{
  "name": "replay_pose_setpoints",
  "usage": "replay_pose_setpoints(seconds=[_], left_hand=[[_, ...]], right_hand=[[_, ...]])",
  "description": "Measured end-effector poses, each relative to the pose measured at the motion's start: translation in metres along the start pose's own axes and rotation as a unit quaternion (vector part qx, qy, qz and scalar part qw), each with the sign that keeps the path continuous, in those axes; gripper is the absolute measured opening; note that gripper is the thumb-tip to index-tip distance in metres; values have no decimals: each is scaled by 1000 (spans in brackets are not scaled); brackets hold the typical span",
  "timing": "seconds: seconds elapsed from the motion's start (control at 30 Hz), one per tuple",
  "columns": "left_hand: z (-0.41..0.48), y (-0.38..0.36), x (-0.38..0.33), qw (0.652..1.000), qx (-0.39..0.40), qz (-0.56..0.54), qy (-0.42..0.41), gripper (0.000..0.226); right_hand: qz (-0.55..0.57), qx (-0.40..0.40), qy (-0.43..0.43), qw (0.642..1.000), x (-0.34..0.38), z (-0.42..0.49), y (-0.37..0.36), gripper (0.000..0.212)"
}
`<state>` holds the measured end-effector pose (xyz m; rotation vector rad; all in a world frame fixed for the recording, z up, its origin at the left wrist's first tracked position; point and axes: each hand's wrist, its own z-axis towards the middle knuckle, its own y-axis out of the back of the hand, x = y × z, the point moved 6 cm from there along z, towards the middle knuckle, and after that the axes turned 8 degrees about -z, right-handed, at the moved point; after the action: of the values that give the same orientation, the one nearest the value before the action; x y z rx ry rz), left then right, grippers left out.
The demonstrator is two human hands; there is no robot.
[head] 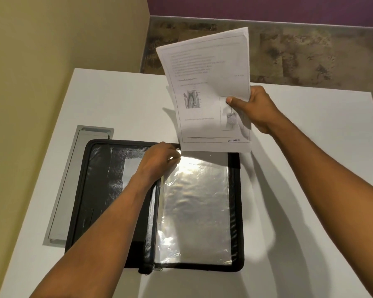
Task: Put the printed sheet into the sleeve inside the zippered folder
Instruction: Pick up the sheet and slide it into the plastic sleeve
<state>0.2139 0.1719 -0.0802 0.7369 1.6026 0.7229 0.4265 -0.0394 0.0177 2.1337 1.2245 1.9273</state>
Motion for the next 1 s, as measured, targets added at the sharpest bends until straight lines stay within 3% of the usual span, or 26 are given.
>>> replay_pose_setpoints(seconds=[0.2, 0.63, 0.87, 1.0], left_hand=[[-4, 5, -4, 1000, -21, 10, -11, 10], [-2, -18, 0, 998, -33, -22, 39, 16], [10, -40, -45, 997, -16, -60, 35, 24], [20, -55, -75, 997, -21, -67, 31, 27]], right_hand=[[-43, 65, 13, 997, 6, 17, -25, 30], [-7, 156, -25, 987, -8, 44, -66, 33], [24, 192, -50, 980, -26, 60, -88, 38], [51, 188, -68, 979, -35, 61, -96, 29]])
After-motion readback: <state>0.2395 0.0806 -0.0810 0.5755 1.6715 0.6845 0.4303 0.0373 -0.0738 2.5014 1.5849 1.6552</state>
